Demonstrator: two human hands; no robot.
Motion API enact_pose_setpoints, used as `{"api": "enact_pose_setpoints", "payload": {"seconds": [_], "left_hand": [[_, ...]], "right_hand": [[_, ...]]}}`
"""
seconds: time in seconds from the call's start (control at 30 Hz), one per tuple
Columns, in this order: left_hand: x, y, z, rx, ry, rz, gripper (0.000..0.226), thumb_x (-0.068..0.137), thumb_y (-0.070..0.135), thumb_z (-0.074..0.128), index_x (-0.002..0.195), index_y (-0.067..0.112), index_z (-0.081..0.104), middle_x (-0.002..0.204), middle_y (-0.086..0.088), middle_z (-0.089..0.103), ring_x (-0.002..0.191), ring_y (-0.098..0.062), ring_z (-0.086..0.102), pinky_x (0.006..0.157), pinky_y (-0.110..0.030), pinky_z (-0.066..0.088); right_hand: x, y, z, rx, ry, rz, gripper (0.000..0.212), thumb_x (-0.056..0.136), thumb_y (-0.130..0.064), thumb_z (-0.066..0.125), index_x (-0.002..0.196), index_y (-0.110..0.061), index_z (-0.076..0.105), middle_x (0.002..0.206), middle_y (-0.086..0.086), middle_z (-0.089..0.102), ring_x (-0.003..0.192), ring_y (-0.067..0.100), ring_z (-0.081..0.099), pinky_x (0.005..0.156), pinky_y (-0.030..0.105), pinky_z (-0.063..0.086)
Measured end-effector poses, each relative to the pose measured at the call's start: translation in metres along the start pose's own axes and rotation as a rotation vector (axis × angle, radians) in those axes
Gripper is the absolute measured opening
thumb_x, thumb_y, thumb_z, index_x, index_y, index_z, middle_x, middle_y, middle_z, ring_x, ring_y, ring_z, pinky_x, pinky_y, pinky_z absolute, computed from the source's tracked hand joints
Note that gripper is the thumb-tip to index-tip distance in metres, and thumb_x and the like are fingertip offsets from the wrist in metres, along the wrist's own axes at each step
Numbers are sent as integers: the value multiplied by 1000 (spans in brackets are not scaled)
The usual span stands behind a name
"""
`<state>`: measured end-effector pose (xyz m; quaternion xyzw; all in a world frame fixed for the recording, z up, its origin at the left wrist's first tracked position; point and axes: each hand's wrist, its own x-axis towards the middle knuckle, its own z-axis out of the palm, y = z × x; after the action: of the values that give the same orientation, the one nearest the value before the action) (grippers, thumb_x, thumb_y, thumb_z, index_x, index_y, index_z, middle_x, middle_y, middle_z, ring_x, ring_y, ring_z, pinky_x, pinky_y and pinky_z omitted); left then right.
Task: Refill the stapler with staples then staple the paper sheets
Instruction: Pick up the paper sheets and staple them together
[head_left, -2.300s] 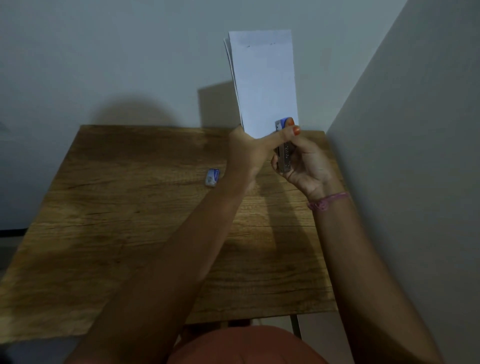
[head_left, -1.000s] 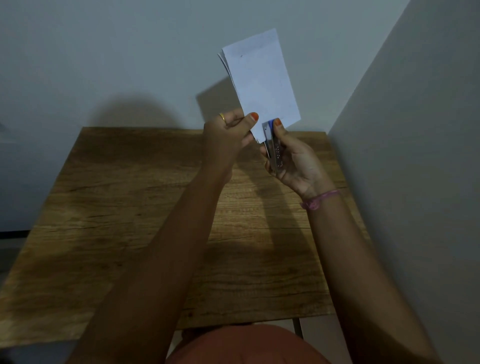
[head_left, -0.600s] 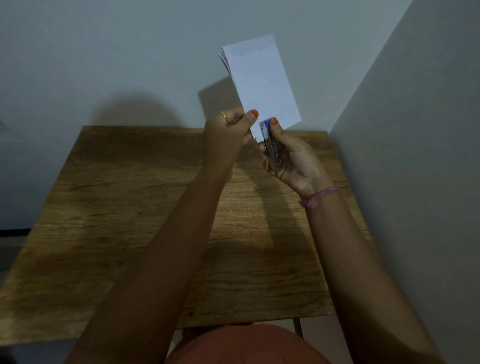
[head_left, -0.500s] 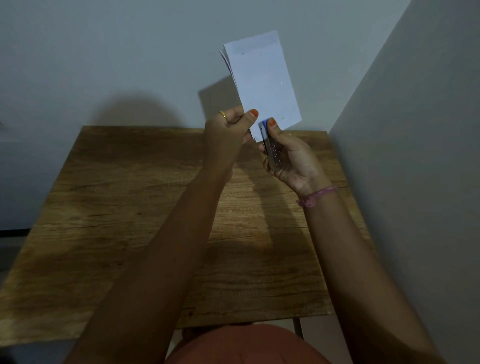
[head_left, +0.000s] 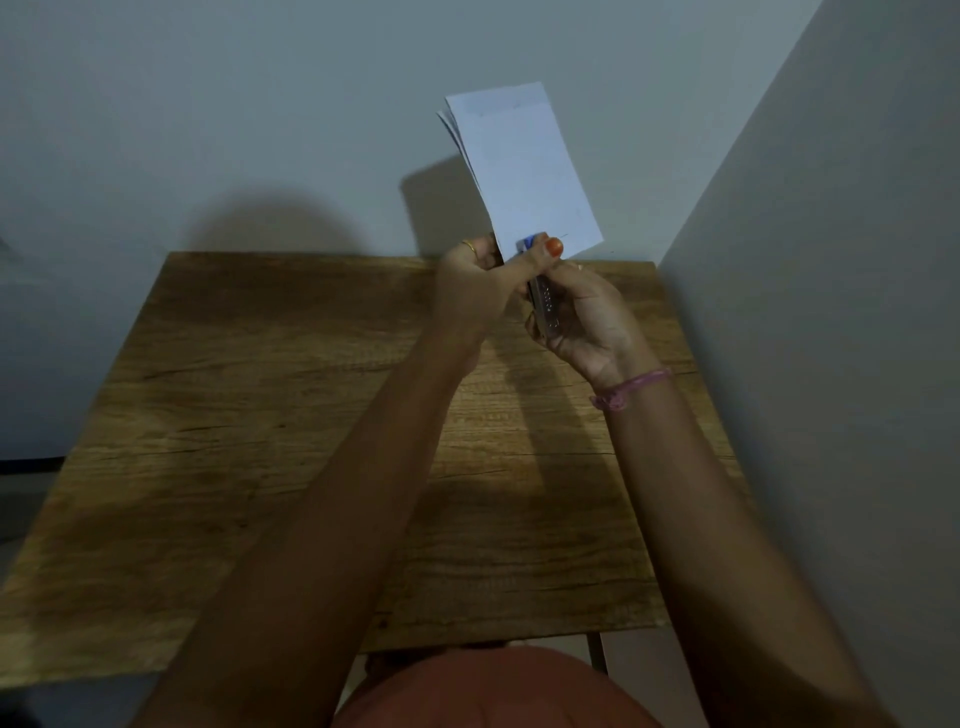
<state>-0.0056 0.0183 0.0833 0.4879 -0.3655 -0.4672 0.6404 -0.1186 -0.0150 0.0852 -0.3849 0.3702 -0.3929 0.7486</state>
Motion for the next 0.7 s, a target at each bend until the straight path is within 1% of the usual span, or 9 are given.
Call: {"api": "enact_pose_setpoints", "payload": {"seconds": [0.1, 0.17, 0.3, 0.37, 0.4, 0.47, 0.53, 0.63, 0.7], "left_hand": [[-1, -2, 1, 5, 28, 24, 22, 77, 18, 78, 96, 8, 73, 85, -3, 76, 76, -10, 70, 71, -23, 55], [-2, -3, 3, 35, 65, 44, 22, 80, 18, 76, 98, 7, 73, 81, 0, 75, 71, -7, 69, 66, -19, 53], [-3, -3, 2, 25, 64, 46, 22, 81, 17, 74, 99, 5, 71, 79, 2, 74, 70, -6, 68, 65, -17, 52], [-2, 0, 0, 6, 23, 24, 24, 81, 15, 74, 101, 2, 70, 77, 2, 73, 71, -7, 68, 70, -21, 53], [-1, 2, -2, -5, -8, 6, 25, 81, 14, 74, 102, 1, 70, 78, 1, 72, 72, -9, 67, 73, -26, 54], [2, 6, -6, -49, -81, -36, 22, 83, 15, 72, 102, 5, 69, 88, -4, 72, 81, -17, 65, 79, -33, 53], [3, 12, -10, -153, -139, -82, 23, 88, 21, 66, 108, 11, 66, 104, -9, 71, 93, -24, 67, 78, -35, 54], [6, 17, -15, -206, -76, -94, 38, 93, 23, 61, 127, 8, 53, 118, -15, 67, 104, -28, 68, 79, -39, 56], [8, 17, -19, -168, 9, -80, 39, 94, 14, 59, 130, 3, 49, 121, -19, 65, 106, -31, 67, 85, -43, 56]], "right_hand": [[-1, 1, 3, 3, -16, -32, 18, 92, -19, 60, 80, -15, 73, 69, 2, 71, 67, 14, 56, 44, 17, 37], [1, 3, 5, -33, 10, -60, 15, 93, -19, 59, 84, -14, 70, 69, 2, 71, 71, 16, 50, 44, 19, 31], [3, 4, 6, -65, 19, -76, 19, 92, -19, 59, 76, -18, 70, 67, 2, 69, 66, 15, 46, 44, 20, 28], [2, 3, 4, -70, 19, -79, 22, 92, -18, 60, 73, -18, 72, 67, 1, 67, 66, 15, 48, 46, 21, 28], [2, 3, 4, -81, 20, -84, 20, 92, -19, 60, 76, -18, 71, 67, 0, 65, 66, 13, 50, 48, 21, 28], [2, 4, 2, -111, 11, -98, 14, 92, -23, 60, 83, -16, 68, 71, 1, 62, 66, 11, 51, 50, 22, 28], [2, 4, 1, -132, -11, -114, 15, 92, -28, 61, 83, -17, 65, 75, 1, 61, 67, 9, 54, 49, 22, 30], [2, 3, 0, -198, -28, -140, 20, 91, -30, 63, 74, -22, 71, 72, -9, 66, 69, 6, 59, 49, 18, 34], [1, 5, -1, -273, -32, -158, 28, 89, -31, 65, 63, -24, 72, 67, -5, 63, 68, 12, 52, 53, 23, 29]]}}
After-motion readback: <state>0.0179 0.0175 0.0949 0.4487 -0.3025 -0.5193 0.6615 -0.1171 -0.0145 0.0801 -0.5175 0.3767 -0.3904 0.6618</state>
